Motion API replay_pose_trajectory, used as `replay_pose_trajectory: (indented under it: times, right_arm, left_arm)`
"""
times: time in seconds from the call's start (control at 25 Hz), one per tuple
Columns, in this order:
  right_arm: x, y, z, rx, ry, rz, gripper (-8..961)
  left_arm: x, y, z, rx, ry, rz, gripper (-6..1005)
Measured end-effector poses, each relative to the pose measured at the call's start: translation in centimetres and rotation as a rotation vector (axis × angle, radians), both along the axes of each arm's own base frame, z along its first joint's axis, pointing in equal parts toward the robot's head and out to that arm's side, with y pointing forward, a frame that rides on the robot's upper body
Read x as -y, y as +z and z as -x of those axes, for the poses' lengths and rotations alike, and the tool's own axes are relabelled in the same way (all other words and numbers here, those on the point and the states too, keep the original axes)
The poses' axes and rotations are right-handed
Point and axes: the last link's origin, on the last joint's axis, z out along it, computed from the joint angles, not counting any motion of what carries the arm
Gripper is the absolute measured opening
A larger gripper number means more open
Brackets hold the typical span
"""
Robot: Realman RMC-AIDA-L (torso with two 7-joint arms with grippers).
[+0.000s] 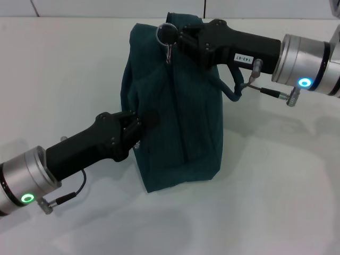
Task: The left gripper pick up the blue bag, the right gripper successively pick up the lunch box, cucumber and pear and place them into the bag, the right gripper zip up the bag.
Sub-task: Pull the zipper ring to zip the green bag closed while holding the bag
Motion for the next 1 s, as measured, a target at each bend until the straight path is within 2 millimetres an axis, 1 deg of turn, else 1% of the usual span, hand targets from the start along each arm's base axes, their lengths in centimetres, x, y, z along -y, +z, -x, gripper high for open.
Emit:
replay_pose_trajectory:
  times: [0.2,0.56,1.0]
  right_arm:
    - [0.0,-0.1,0.1,-0.01,-0.039,0.042,89]
    - [-0.1,-0.7,-0.3,0.006,-0.067,0.06,93]
    - [-0.4,-0.9,-0.2,0.018,-0.073,0.055,97]
  left_arm:
    - [0.3,0.0,0.0,-0.001,-0.019,-0.013,54]
    - [1.0,0.0,-0.4,-0.001,-0.087,-0.059,54]
    - [1.2,-0.1,-0.3,-0.003,-0.087,-0.062,53]
